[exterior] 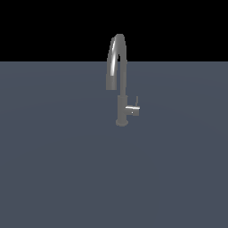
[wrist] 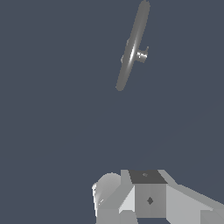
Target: Turn on the faucet by rotating a designated handle.
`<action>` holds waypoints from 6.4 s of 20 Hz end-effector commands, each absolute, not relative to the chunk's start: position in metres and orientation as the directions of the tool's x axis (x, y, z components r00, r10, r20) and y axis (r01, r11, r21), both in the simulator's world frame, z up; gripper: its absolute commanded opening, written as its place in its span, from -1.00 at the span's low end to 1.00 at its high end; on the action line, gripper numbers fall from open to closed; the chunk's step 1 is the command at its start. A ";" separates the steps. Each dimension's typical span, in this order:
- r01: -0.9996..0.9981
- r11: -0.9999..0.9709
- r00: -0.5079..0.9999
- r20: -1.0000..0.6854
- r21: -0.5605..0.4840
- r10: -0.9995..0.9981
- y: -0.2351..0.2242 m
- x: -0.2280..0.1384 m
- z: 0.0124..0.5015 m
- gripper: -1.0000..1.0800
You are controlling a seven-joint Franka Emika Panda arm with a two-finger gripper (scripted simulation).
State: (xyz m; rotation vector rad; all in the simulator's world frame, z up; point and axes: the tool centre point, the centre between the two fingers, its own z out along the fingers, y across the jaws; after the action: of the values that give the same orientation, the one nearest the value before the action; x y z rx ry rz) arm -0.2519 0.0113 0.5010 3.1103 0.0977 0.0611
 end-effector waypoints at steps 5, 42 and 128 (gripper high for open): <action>0.057 -0.998 0.998 0.034 0.025 0.058 0.011 -0.250 0.501 -1.00; -0.453 -0.828 0.863 -0.396 -0.331 -0.314 -0.018 -0.064 0.454 -1.00; -0.975 0.222 0.005 -1.000 -0.005 -0.001 -0.094 0.045 0.146 -1.00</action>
State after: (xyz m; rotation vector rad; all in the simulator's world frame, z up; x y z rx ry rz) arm 0.0539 -0.0960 0.1488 2.3108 -2.8672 -2.2613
